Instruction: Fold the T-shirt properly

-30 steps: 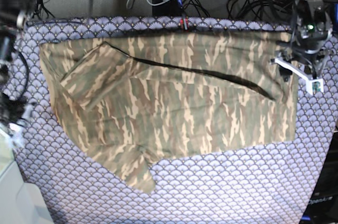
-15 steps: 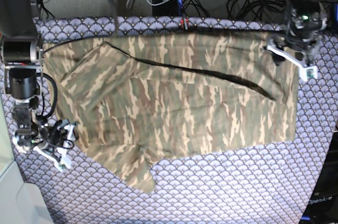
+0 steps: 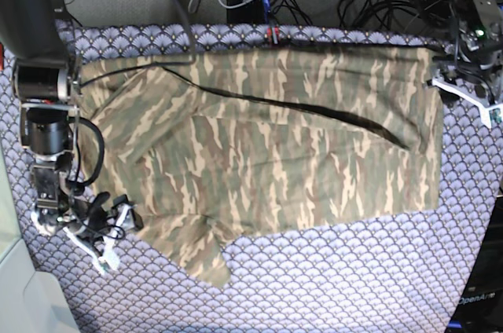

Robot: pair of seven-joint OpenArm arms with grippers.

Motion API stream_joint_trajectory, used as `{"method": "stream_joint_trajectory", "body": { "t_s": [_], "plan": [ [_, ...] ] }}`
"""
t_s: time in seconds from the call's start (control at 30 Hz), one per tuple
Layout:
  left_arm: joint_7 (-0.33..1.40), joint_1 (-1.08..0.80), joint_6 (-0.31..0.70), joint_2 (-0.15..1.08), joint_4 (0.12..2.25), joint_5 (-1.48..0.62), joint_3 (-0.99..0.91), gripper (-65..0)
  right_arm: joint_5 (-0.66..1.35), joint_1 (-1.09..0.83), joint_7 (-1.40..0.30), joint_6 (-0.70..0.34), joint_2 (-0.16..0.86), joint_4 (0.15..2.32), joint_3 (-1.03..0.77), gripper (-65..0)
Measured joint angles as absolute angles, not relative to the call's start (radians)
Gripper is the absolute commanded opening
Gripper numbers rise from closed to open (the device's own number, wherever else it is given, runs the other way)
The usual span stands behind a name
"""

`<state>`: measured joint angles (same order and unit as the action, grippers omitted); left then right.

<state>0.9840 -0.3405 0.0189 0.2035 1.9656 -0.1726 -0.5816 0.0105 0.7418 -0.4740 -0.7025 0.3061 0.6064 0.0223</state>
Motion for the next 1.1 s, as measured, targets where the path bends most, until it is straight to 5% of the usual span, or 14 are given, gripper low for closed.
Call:
{"method": "stream_joint_trajectory", "body": {
  "t_s": [0.33,0.73,1.1],
  "plan": [
    [0.985,-0.306,0.019,0.21,1.966,-0.173,-0.581,-26.6,0.004,0.768,-0.301,-0.699,0.349,0.419,-0.027,-24.2],
    [0.987,-0.252,0.019,0.202,1.966,-0.175,-0.579,-26.6,0.005,0.761,-0.175,-0.497,0.33,0.364,-0.025,-24.2],
    [0.985,-0.252,0.019,0.186,1.966,-0.176,-0.579,-26.6,0.009,0.69,-0.12,-0.492,0.299,0.362,-0.025,-24.1]
  ]
}}
